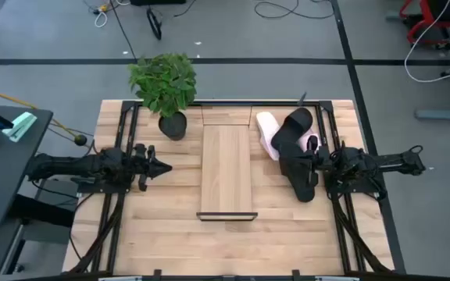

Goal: Pick and place slides into the shelf

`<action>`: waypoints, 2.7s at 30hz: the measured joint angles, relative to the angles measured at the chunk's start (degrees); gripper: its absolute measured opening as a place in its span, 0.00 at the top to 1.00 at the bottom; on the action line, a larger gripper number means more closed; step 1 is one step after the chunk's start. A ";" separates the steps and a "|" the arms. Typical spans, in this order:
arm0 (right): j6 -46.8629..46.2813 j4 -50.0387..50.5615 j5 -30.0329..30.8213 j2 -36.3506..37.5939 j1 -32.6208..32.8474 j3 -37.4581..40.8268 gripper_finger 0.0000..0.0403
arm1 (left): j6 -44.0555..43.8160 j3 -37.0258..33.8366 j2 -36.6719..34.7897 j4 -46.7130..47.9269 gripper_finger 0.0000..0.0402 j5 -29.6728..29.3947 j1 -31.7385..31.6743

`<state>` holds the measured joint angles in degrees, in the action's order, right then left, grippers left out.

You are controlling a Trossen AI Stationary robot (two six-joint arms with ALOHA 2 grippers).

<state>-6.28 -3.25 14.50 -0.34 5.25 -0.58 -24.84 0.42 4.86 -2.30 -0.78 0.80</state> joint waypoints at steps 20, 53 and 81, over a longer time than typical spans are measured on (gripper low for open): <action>0.00 -0.01 0.00 0.00 -0.01 0.00 0.97 | 0.00 0.00 -0.02 0.02 0.93 0.02 0.02; 0.00 -0.02 0.00 0.00 0.00 0.00 0.97 | 0.02 -0.01 0.00 0.01 0.92 0.01 0.01; 0.00 -0.01 0.00 0.00 -0.01 0.00 0.97 | 0.02 0.00 -0.02 0.02 0.90 0.02 0.00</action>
<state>-6.28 -3.26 14.50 -0.34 5.25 -0.58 -24.82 0.43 4.84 -2.29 -0.76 0.80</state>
